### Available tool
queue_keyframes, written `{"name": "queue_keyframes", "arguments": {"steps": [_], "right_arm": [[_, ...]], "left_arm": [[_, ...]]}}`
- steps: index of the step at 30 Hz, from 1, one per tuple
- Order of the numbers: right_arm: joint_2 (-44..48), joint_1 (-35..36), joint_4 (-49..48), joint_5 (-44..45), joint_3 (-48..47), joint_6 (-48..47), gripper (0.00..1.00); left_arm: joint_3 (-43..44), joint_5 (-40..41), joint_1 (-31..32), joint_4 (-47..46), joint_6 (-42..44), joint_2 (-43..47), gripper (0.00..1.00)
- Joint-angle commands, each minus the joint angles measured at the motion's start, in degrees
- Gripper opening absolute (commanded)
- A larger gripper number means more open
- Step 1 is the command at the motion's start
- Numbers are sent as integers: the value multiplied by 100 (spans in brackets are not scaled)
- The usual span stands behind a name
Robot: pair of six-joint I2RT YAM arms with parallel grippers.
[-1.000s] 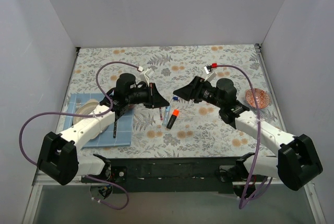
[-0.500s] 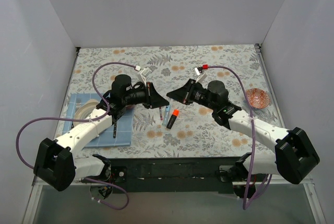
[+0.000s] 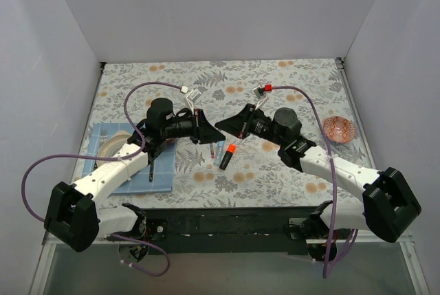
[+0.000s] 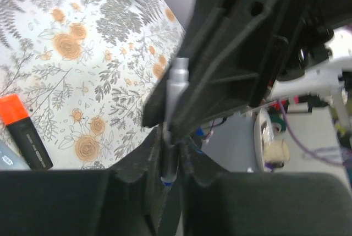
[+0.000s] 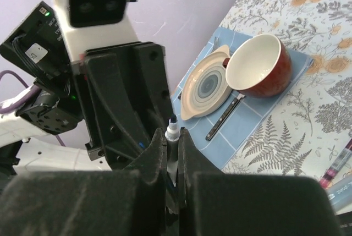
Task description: Insert the pens into the pen caps
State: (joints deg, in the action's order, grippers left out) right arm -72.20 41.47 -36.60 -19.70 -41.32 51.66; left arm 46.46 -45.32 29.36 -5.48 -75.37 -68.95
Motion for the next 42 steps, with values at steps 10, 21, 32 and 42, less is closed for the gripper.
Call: {"name": "queue_keyframes", "arguments": {"steps": [10,21,32,42], "right_arm": [[382,115,590,-377,-420,-1095,56],[647,-315,3413,1230,-1009,-3059,60],[-1583,-535,5457,3349,-2537,-1822,58],[-3791,-597,7396,3718,-4796,813,50]], "left_arm": [[-356,67,-123,-409,-161,329,0],[-761,147,-633,-200,198,1094,0],[-647,67,-810,881,1349,1470,0],[-778,814,-810,1004,1526,2228,0]]}}
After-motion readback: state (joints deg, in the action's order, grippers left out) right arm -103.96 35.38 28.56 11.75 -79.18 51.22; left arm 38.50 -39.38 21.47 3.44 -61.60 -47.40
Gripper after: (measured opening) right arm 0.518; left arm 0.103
